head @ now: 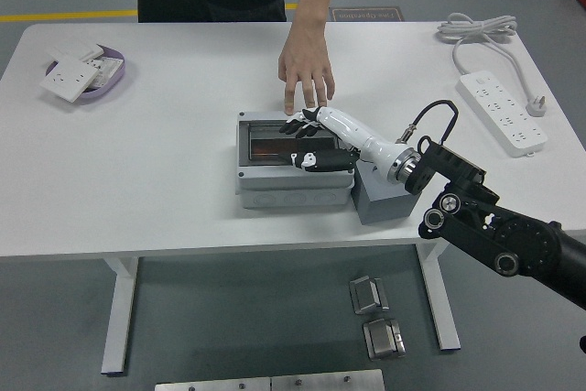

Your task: Pick up the cylinder from the cube,place it in the box,flap close box

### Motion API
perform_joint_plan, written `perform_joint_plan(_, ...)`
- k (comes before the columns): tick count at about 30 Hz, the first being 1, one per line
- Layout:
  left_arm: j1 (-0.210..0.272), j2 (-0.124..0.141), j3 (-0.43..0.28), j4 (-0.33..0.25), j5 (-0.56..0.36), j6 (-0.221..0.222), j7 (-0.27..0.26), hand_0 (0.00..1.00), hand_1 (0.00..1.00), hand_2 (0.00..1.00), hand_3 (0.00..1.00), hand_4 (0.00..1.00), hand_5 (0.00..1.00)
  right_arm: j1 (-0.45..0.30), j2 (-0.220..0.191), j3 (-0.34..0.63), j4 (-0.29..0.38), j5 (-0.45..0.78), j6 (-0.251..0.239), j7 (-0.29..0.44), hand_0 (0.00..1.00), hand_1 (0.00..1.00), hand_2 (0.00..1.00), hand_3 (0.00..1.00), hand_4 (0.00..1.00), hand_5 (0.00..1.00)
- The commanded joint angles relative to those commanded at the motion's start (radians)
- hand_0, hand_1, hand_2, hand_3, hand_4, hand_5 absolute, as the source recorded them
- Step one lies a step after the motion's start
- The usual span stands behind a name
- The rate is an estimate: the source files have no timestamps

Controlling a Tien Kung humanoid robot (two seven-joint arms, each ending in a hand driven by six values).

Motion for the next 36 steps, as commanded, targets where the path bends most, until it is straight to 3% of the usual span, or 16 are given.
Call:
perform_joint_plan(12, 0.012, 0.006, 0.026, 0.000, -0.030, 0.002, 0.000, 0.570, 0.624, 0.607, 0.615, 0.636, 0.173, -0.190, -0.043, 0.314, 0.142, -0.075, 0.008, -0.003, 0.667, 0.668, 0.683, 0.680, 0.813, 0.527)
perform_joint_plan(19, 0.020, -0.001, 0.039, 0.000, -0.052, 0.001, -0.001, 0.570, 0.623, 0.607, 0.615, 0.636, 0.173, -0.305, -0.019, 0.518, 0.165, 0.095, 0.072, 0.023, 0.666, 0.668, 0.683, 0.678, 0.810, 0.521)
perform_joint_plan(23, 0.023, -0.006, 0.039, 0.000, -0.052, 0.001, 0.000, 0.570, 0.623, 0.607, 0.615, 0.636, 0.173, -0.332, -0.006, 0.603, 0.180, 0.167, 0.082, 0.022, 0.666, 0.668, 0.683, 0.678, 0.810, 0.521)
perform_joint_plan(28, 0.021, -0.006, 0.029, 0.000, -0.052, 0.001, -0.003, 0.570, 0.624, 0.606, 0.616, 0.636, 0.172, -0.363, 0.010, 0.706, 0.200, 0.125, 0.076, 0.015, 0.665, 0.667, 0.682, 0.677, 0.806, 0.514)
perform_joint_plan(36, 0.017, -0.006, 0.033, 0.000, -0.060, 0.002, 0.001, 0.570, 0.623, 0.606, 0.615, 0.638, 0.172, -0.396, 0.021, 0.784, 0.188, 0.160, 0.082, 0.027, 0.663, 0.666, 0.684, 0.679, 0.806, 0.506)
